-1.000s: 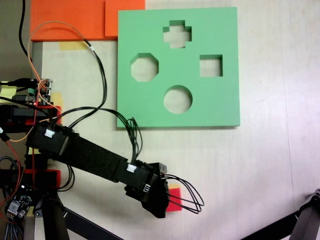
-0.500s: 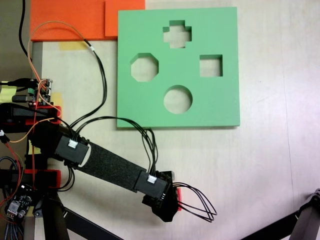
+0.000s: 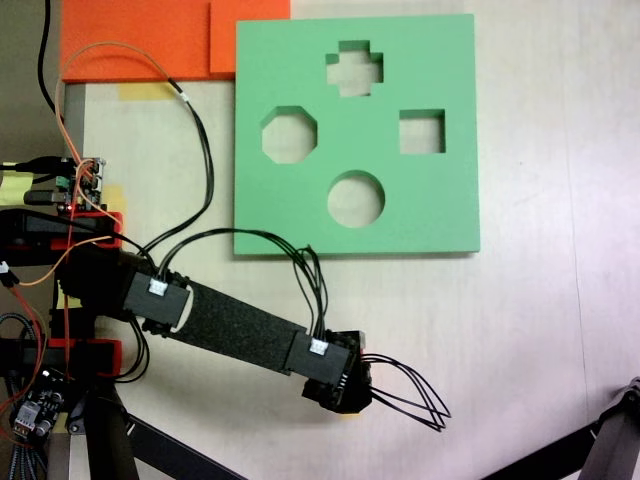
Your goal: Put the square block into the corresponding hole
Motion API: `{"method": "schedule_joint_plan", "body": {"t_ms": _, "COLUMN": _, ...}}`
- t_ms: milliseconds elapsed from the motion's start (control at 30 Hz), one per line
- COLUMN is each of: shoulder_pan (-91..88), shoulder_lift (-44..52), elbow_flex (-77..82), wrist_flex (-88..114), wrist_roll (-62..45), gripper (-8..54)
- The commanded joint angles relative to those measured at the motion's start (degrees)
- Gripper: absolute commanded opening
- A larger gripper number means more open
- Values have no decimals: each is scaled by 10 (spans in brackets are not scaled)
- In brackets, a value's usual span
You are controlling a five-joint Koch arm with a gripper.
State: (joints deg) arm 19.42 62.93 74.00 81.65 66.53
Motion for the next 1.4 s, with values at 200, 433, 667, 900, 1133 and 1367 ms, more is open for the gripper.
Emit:
{"method": "schedule_joint_plan", "body": {"t_ms": 200, "shoulder_pan": 5, "shoulder_lift": 3, "elbow_flex": 17, "wrist_flex": 91, "wrist_roll": 4, "gripper": 233}}
{"method": "schedule_joint_plan", "body": {"t_ms": 433, "shoulder_pan": 3, "shoulder_lift": 91, "elbow_flex": 16, "wrist_flex": 122, "wrist_roll": 27, "gripper": 137}}
{"method": "schedule_joint_plan", "body": {"t_ms": 667, "shoulder_pan": -40, "shoulder_lift": 170, "elbow_flex": 14, "wrist_flex": 131, "wrist_roll": 109, "gripper": 137}}
{"method": "schedule_joint_plan", "body": {"t_ms": 900, "shoulder_pan": -174, "shoulder_lift": 213, "elbow_flex": -28, "wrist_flex": 128, "wrist_roll": 401, "gripper": 137}}
{"method": "schedule_joint_plan", "body": {"t_ms": 1133, "shoulder_pan": -318, "shoulder_lift": 138, "elbow_flex": -200, "wrist_flex": 128, "wrist_roll": 486, "gripper": 137}}
{"method": "schedule_joint_plan", "body": {"t_ms": 1367, "shoulder_pan": -417, "shoulder_lift": -8, "elbow_flex": -415, "wrist_flex": 127, "wrist_roll": 503, "gripper": 137}}
